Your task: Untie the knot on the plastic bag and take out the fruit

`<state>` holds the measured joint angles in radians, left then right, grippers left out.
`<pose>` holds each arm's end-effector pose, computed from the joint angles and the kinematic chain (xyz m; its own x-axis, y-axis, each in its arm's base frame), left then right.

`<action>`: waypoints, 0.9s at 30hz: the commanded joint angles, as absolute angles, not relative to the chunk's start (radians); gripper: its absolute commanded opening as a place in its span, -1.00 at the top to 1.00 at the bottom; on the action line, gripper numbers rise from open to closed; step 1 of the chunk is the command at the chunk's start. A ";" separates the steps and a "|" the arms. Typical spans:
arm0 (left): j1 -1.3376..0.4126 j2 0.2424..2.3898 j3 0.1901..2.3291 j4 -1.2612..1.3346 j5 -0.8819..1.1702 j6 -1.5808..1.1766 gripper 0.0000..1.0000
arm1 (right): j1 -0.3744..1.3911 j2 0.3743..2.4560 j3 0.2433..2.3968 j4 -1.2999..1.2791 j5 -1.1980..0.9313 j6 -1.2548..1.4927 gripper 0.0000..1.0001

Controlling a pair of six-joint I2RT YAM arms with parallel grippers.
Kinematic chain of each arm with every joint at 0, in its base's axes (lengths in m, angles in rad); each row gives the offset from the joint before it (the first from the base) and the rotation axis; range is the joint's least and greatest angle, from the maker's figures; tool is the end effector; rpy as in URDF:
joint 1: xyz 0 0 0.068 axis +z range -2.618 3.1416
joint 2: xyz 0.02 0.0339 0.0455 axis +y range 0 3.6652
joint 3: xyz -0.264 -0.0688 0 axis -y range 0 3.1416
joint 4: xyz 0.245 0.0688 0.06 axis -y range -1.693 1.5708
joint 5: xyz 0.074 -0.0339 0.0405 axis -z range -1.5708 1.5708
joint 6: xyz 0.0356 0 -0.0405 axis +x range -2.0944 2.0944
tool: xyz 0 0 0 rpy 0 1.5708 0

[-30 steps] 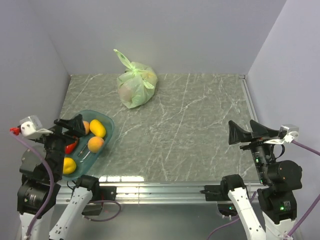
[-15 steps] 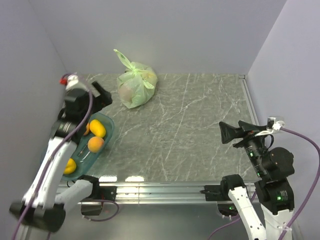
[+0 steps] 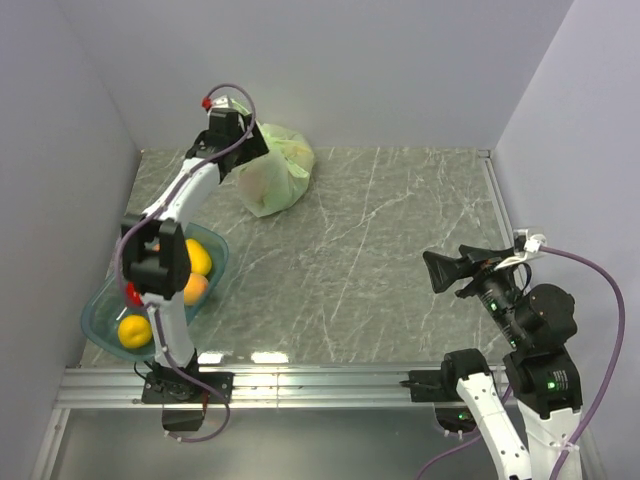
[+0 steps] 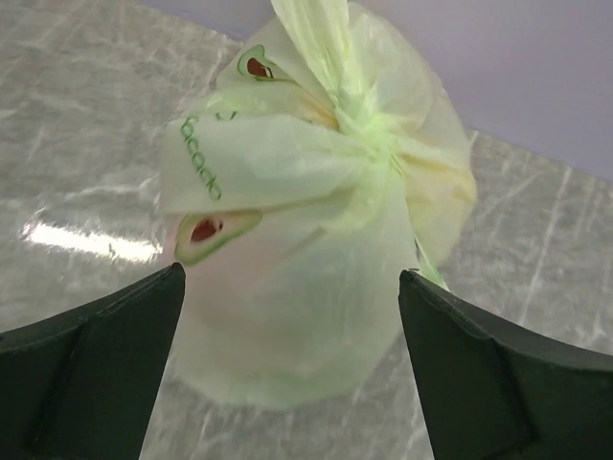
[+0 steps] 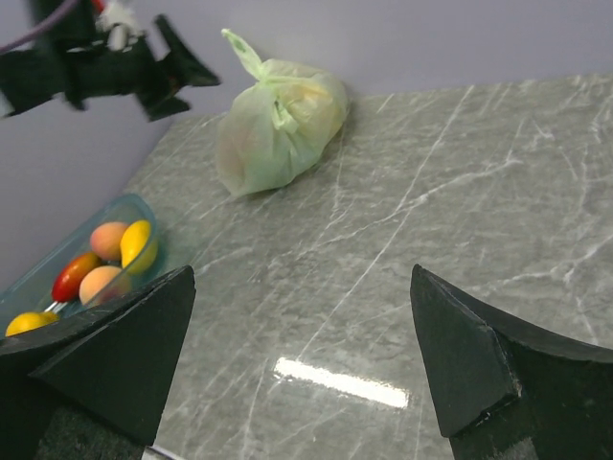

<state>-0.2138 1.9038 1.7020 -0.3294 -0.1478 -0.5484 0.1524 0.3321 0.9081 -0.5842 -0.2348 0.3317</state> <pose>0.4433 -0.0909 0.3174 -0.4672 -0.4262 -0.7747 -0.1849 0.9039 -0.3858 0.0500 0.0161 0.3824 -0.1306 0.3004 -0.9448 -0.3544 0.8759 0.3274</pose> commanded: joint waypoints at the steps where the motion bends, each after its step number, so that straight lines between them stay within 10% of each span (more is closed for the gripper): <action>1: -0.218 2.038 1.854 -0.369 -0.153 -0.525 -0.99 | 0.152 0.356 0.903 -0.561 -0.308 0.304 -0.99; 6: -0.255 2.121 1.885 -0.407 -0.100 -0.514 -0.62 | 0.150 0.368 0.902 -0.566 -0.307 0.298 -0.99; 12: -0.327 2.046 1.729 -0.305 0.050 -0.451 0.98 | 0.150 0.383 0.888 -0.534 -0.340 0.305 -0.99; 27: -0.756 1.705 1.468 -0.452 0.091 -0.259 0.99 | 0.152 0.393 0.907 -0.561 -0.282 0.279 -0.99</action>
